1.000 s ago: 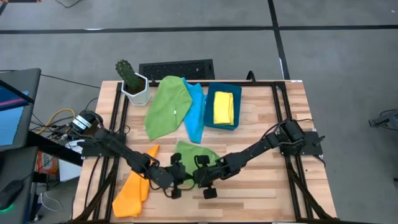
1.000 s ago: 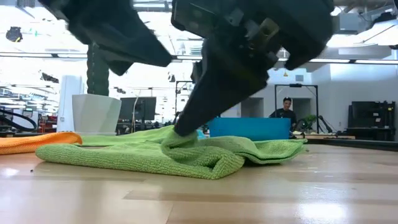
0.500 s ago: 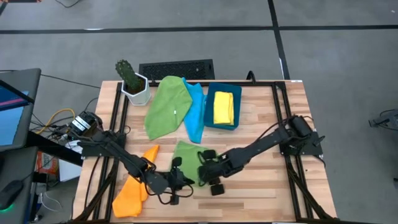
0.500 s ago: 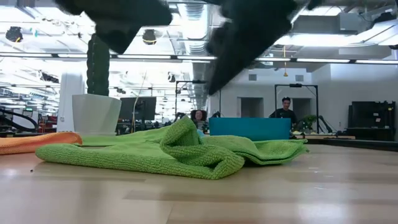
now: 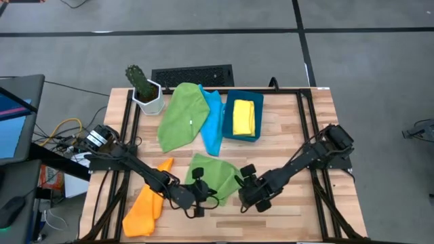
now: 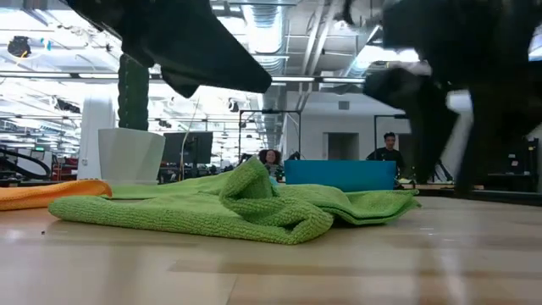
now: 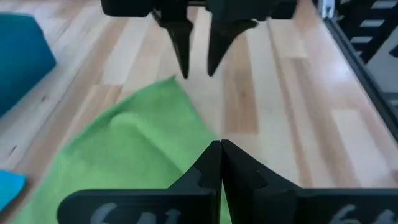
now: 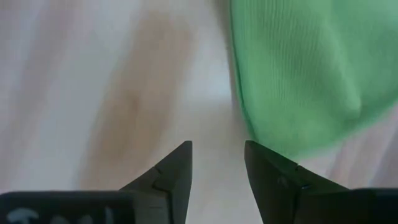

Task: Fold microfiber towels
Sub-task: Fold the right green towel

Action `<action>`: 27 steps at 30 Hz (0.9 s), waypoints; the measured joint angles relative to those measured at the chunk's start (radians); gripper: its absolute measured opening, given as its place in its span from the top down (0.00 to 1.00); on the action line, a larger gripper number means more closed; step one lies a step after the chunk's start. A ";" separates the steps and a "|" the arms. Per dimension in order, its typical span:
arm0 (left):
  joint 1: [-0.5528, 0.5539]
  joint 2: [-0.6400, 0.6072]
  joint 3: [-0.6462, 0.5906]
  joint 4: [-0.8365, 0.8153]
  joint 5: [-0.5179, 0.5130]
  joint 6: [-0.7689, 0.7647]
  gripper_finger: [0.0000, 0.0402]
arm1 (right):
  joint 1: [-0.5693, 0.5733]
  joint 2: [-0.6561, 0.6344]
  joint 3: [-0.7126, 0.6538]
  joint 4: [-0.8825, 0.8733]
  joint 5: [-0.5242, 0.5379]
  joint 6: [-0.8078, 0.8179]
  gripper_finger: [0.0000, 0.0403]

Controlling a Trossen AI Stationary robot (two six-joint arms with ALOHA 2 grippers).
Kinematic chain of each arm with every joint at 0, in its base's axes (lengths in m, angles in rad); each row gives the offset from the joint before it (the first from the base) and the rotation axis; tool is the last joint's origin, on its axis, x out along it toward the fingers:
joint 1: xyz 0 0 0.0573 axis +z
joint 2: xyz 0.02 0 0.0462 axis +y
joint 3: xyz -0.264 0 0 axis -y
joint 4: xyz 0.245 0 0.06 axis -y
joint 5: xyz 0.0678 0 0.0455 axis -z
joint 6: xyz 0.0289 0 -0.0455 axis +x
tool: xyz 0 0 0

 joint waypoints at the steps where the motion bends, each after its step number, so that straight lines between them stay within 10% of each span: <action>1: 0.000 0.000 -0.001 -0.007 0.005 -0.006 1.00 | -0.007 0.010 -0.001 0.032 0.004 -0.002 0.57; 15: 0.006 0.000 -0.001 -0.011 0.029 -0.027 1.00 | -0.061 0.013 -0.052 0.069 0.013 -0.065 0.62; 27: 0.006 0.000 -0.001 -0.034 0.030 -0.035 1.00 | -0.066 0.086 -0.040 0.075 0.004 -0.083 0.87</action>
